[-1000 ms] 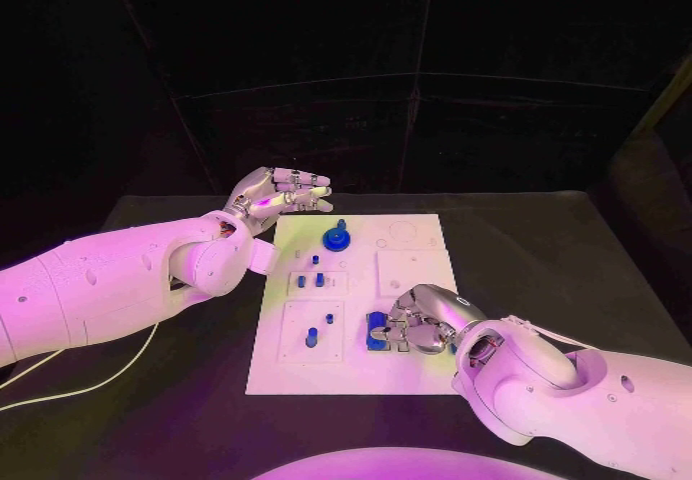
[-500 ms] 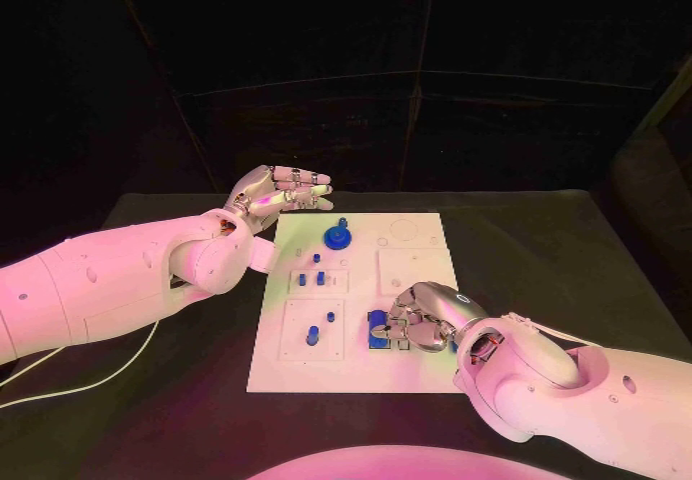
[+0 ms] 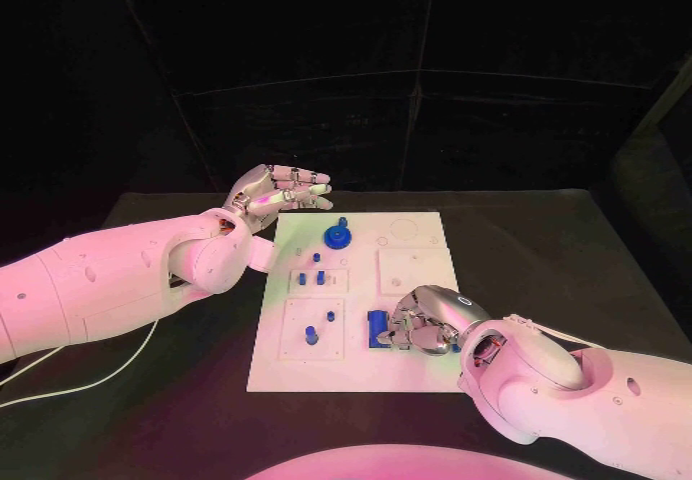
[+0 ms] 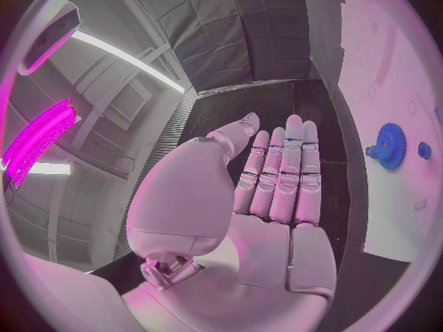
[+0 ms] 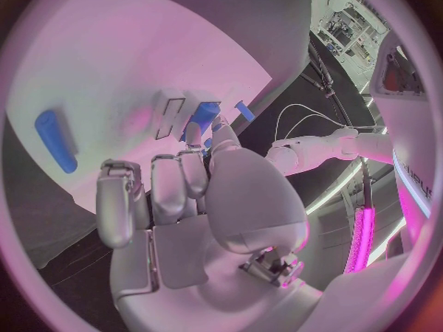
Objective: Assemble the parts on the task board
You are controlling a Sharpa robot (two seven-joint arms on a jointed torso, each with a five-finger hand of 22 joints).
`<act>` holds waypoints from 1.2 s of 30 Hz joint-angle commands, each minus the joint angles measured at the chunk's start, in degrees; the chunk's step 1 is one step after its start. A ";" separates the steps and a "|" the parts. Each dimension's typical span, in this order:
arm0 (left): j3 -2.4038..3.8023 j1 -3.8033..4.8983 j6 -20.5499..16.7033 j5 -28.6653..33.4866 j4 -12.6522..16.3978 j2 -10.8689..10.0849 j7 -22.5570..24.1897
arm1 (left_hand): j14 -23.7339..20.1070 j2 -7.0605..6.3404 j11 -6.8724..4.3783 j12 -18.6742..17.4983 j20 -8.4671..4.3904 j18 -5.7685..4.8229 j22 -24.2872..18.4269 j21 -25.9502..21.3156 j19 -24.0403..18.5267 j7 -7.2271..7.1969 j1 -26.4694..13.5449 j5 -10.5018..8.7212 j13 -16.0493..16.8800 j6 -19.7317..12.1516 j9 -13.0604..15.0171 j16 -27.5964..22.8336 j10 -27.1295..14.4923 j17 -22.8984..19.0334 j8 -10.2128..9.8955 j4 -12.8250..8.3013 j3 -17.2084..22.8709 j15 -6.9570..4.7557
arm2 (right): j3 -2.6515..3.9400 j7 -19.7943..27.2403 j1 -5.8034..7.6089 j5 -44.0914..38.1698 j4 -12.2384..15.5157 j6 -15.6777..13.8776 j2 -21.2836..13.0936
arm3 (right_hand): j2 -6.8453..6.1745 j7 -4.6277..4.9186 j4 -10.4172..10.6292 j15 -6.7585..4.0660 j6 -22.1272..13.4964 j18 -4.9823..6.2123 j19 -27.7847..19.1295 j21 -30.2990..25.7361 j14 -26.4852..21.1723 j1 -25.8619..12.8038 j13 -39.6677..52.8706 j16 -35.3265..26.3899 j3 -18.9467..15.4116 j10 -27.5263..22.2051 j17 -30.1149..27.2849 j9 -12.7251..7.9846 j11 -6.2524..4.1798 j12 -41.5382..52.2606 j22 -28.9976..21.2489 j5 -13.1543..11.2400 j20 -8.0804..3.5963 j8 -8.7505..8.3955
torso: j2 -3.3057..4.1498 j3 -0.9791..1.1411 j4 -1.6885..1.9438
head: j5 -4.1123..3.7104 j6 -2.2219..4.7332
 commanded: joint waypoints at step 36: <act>0.04 0.06 0.49 0.09 0.44 -0.76 0.50 | 0.51 0.26 -0.22 -0.21 0.05 0.36 -0.29 -0.37 0.61 -0.25 -0.39 0.13 -0.09 -0.26 0.02 -0.48 0.07 -0.13 0.28 0.32 0.06 0.04 | 1.36 0.20 0.27 -1.21 2.36 3.31 -16.09 | 0.02 1.80 3.29 1.10 -2.00 -0.63 1.58 -1.11 0.53 -2.49 -0.96 -1.91 -4.35 -1.05 -2.77 -1.37 1.25 -1.73 10.31 3.48 0.78 -4.05 | -0.12 -0.03 -0.40 | -3.04 0.71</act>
